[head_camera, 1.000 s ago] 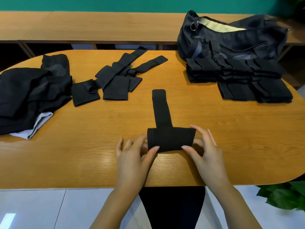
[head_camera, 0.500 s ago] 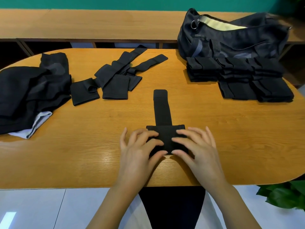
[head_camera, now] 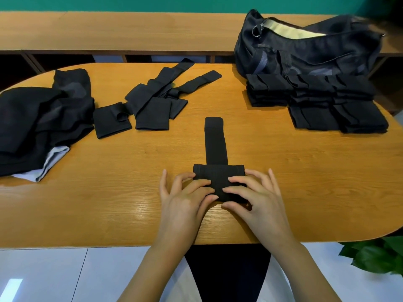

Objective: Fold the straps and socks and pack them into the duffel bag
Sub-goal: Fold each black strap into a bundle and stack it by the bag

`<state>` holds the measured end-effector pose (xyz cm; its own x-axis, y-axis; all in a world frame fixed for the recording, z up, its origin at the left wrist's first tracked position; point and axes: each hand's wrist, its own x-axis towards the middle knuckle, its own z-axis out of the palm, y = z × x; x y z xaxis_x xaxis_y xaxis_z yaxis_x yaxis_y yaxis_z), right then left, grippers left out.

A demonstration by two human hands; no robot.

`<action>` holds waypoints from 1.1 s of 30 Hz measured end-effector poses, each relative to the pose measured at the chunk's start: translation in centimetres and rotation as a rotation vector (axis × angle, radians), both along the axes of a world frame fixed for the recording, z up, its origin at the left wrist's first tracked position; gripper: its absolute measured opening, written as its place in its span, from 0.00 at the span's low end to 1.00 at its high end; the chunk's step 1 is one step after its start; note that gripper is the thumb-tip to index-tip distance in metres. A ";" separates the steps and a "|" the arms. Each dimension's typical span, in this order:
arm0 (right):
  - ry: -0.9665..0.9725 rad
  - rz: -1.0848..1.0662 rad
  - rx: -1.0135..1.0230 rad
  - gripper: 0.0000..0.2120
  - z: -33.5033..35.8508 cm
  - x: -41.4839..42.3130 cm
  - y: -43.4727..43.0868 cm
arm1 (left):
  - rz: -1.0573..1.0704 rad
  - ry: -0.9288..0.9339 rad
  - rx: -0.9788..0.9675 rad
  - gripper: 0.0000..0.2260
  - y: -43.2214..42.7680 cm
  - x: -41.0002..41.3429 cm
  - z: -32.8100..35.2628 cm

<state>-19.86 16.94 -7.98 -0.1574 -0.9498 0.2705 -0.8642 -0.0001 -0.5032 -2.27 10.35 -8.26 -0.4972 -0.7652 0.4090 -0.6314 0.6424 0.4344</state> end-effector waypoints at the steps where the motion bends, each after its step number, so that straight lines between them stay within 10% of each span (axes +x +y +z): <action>1: 0.007 -0.004 -0.001 0.19 0.0 0.0 0.0 | 0.002 0.003 0.000 0.15 0.0 -0.1 0.0; 33: -0.103 0.004 -0.008 0.16 0.2 -0.4 -0.4 | 0.014 0.089 0.199 0.19 -0.3 0.1 0.2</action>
<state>-20.21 16.50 -7.82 -0.1807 -0.9483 0.2608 -0.8079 -0.0080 -0.5892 -2.22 10.03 -8.01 -0.4547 -0.8416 0.2914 -0.5929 0.5302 0.6061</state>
